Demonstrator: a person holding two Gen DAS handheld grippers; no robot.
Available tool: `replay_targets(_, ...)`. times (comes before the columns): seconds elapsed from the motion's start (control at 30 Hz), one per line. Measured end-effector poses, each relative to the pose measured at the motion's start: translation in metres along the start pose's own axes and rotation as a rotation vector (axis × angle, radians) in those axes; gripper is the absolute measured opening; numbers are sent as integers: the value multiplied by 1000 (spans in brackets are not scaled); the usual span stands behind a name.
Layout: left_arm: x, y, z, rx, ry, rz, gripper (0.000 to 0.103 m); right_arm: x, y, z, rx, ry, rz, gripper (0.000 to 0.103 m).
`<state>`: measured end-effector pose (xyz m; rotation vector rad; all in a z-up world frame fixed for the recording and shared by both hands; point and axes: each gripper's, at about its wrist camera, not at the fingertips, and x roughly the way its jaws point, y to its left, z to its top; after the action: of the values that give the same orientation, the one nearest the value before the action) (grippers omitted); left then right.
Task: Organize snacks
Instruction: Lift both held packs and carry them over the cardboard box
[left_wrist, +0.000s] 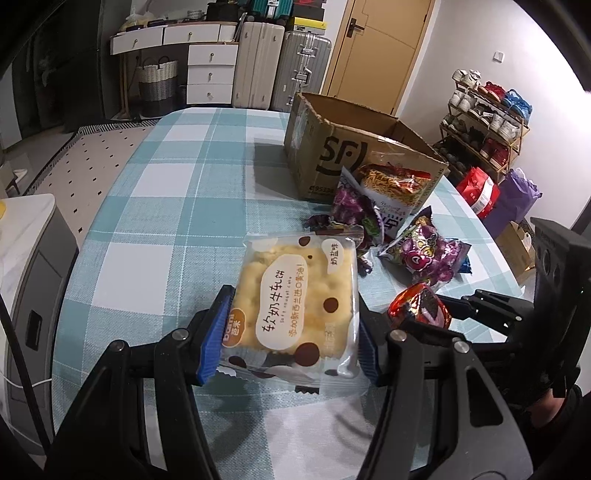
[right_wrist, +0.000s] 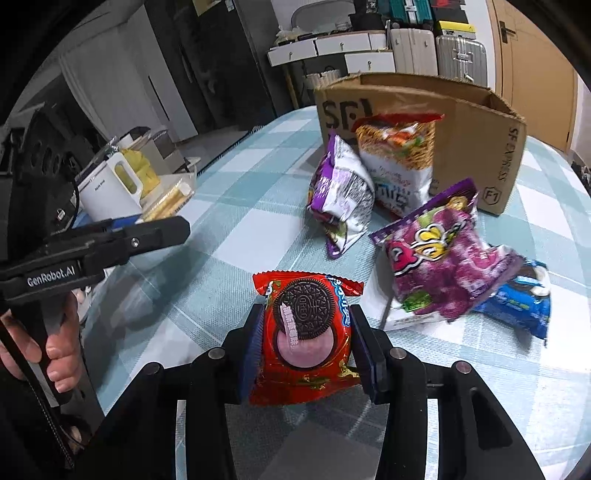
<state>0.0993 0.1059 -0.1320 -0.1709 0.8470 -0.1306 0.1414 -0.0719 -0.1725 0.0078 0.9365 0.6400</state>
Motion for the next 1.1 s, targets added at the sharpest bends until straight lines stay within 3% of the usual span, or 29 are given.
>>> replay_targets(0.37,-8,-19,20,19,-14,-19,57,-54,-12,13,54,-89,93,45)
replay_targets(0.63,-9,-33,52,22,-23,-86,57,-85,-14,38,52,-163,91,45)
replay_targets(1.1,-5,-62,119,93,-76,-90,57,-107,-38,100,33,-227,82,45)
